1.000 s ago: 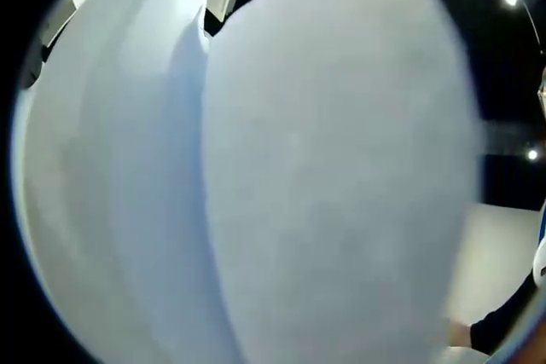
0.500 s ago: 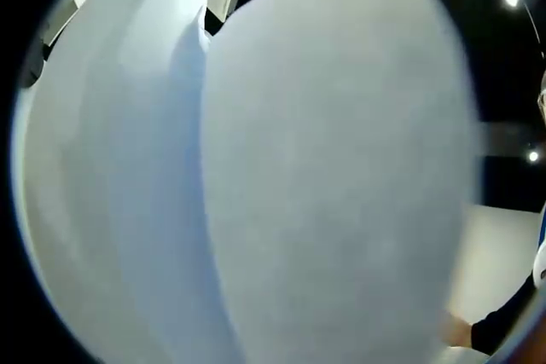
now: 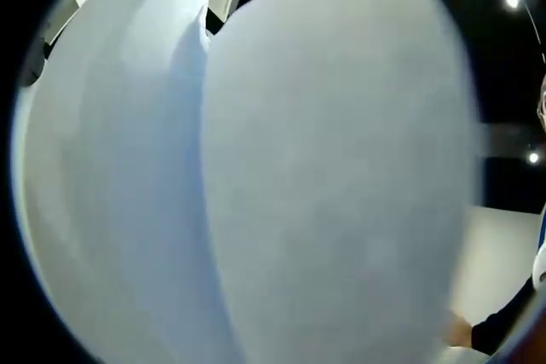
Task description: Organize the stack of printing papers by aligning and flattening the scattered papers on the table
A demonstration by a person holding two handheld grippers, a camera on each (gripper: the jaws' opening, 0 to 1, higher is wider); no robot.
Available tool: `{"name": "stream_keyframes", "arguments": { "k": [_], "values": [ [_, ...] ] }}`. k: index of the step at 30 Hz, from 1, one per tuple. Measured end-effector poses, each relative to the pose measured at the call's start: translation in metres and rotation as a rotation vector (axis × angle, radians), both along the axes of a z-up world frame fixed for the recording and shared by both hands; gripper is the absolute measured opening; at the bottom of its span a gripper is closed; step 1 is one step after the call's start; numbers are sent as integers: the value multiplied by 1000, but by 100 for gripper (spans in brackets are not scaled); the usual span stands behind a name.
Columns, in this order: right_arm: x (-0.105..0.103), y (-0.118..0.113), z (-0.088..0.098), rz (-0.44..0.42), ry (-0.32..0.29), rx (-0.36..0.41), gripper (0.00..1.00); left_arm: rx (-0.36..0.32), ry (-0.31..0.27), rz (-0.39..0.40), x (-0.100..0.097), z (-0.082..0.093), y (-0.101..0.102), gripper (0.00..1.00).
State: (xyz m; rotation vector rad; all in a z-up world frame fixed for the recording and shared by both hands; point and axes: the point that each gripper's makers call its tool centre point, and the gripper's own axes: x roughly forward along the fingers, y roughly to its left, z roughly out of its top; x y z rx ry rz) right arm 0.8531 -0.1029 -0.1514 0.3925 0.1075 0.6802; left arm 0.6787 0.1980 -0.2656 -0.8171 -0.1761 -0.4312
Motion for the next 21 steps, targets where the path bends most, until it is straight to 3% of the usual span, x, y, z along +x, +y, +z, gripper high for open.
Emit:
{"name": "stream_keyframes", "arguments": {
  "k": [12,21],
  "values": [
    [-2,4,-3,12,34,38,0,-6,-3,-3,0,0,1,8],
    [-2,8,2,11,22,25,0,-7,-4,-3,1,0,2,8]
  ]
}}
